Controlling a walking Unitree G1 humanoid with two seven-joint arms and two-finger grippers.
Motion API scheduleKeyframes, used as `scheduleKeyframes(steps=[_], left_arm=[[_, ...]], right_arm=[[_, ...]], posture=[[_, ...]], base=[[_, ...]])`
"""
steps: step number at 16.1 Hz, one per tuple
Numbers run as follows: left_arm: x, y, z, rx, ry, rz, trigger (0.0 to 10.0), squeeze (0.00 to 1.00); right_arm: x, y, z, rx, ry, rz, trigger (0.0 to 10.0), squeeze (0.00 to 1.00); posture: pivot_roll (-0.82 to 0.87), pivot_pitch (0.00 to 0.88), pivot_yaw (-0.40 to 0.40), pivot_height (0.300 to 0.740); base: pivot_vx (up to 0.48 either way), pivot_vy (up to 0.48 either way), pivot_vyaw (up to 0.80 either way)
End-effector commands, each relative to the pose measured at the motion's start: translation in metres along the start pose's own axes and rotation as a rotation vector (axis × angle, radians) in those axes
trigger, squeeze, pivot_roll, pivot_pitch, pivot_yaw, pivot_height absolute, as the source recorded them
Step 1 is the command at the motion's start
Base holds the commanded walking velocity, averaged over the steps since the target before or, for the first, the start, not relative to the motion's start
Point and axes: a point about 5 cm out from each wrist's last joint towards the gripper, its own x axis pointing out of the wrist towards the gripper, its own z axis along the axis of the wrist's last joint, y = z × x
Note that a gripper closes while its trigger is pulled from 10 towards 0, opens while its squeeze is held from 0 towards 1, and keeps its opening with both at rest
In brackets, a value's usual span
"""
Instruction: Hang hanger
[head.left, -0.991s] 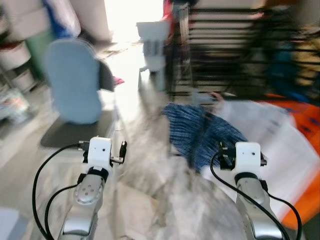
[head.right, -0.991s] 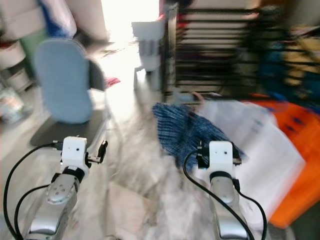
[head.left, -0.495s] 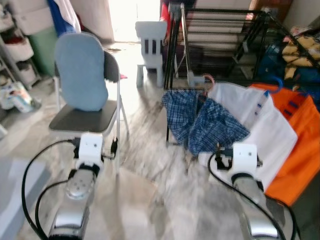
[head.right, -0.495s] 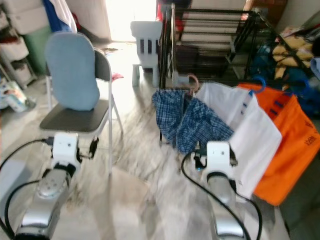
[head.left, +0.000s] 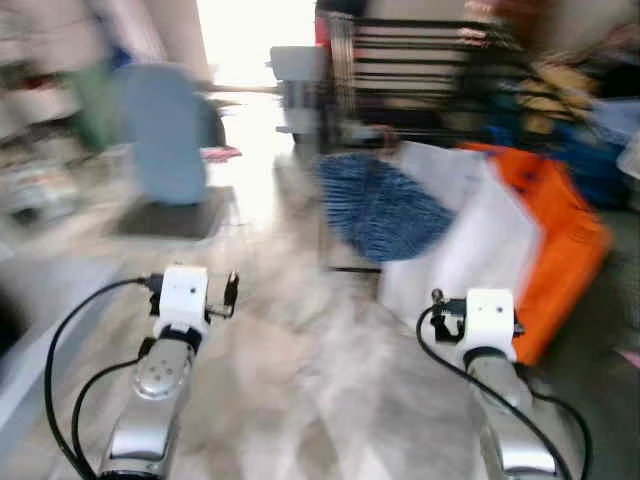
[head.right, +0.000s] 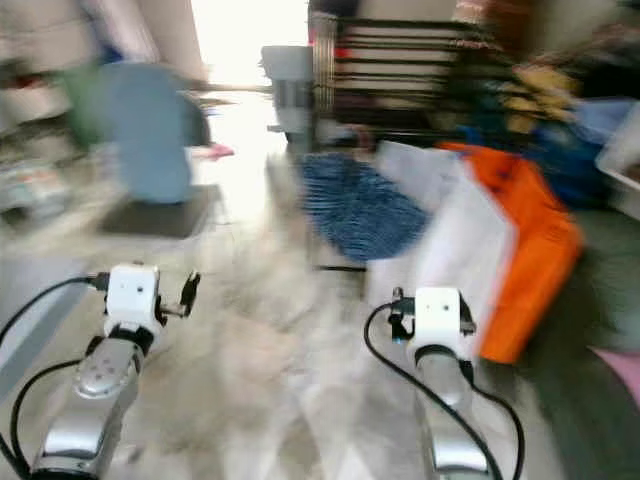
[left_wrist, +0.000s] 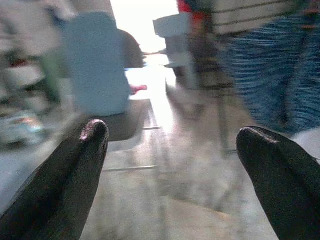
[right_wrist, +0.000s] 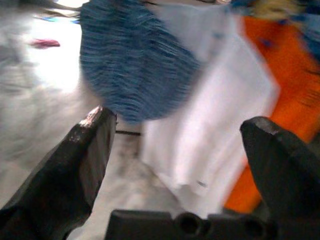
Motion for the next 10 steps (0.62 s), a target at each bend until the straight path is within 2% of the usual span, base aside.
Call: scheduleKeyframes(steps=[1, 5, 10], left_arm=[[0.001, -0.002, 0.001, 0.001, 0.002, -0.006, 10.0, 0.00], [0.002, -0.004, 0.004, -0.009, -0.006, -0.006, 10.0, 0.00], [0.003, -0.004, 0.008, -0.016, -0.021, 0.010, 10.0, 0.00]], right_arm=[[-0.002, 0.002, -0.003, 0.006, 0.007, 0.011, 10.0, 0.00], [0.000, 0.007, 0.000, 0.023, 0.007, 0.037, 10.0, 0.00], [0.003, 0.006, 0.008, 0.014, -0.031, 0.038, 10.0, 0.00]], posture=[[-0.07, 0.000, 0.012, 0.740], [-0.08, 0.000, 0.020, 0.740], [-0.09, 0.000, 0.021, 0.740]], base=[[0.000, 0.000, 0.00], [0.000, 0.000, 0.00], [0.000, 0.000, 0.00]])
